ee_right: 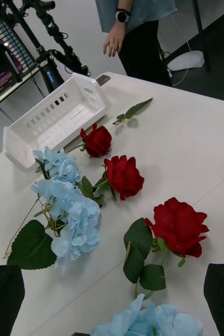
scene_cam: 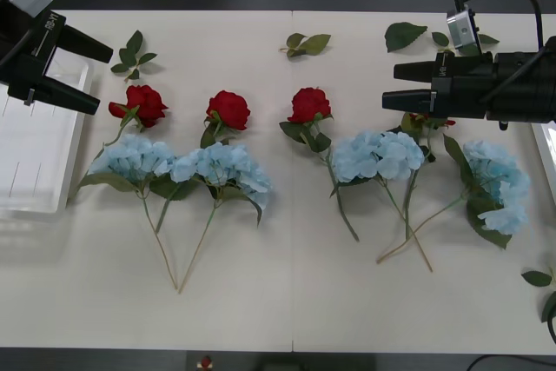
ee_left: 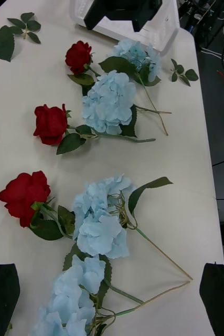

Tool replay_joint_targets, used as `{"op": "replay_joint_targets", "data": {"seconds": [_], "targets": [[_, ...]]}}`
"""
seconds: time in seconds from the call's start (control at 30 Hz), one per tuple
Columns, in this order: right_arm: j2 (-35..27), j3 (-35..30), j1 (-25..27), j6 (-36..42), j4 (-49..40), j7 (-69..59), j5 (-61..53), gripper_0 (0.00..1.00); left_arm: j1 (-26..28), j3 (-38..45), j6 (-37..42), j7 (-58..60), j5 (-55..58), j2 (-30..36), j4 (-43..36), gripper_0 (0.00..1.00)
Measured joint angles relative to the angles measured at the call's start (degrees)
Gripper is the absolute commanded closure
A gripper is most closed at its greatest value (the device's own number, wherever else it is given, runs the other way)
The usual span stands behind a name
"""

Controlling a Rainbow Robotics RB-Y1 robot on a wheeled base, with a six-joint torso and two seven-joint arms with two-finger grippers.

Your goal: Put the red flowers into the right box and the blue flowers into the left box

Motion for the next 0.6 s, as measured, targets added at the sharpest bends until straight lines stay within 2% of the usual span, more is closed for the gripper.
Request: {"op": "replay_joint_targets", "data": {"seconds": [0.6], "targets": [[0.0,0.0,0.0,0.0,0.0,0.0,0.0,0.0,0.0,0.0,0.0,0.0,0.0,0.0,0.0,0.0]]}}
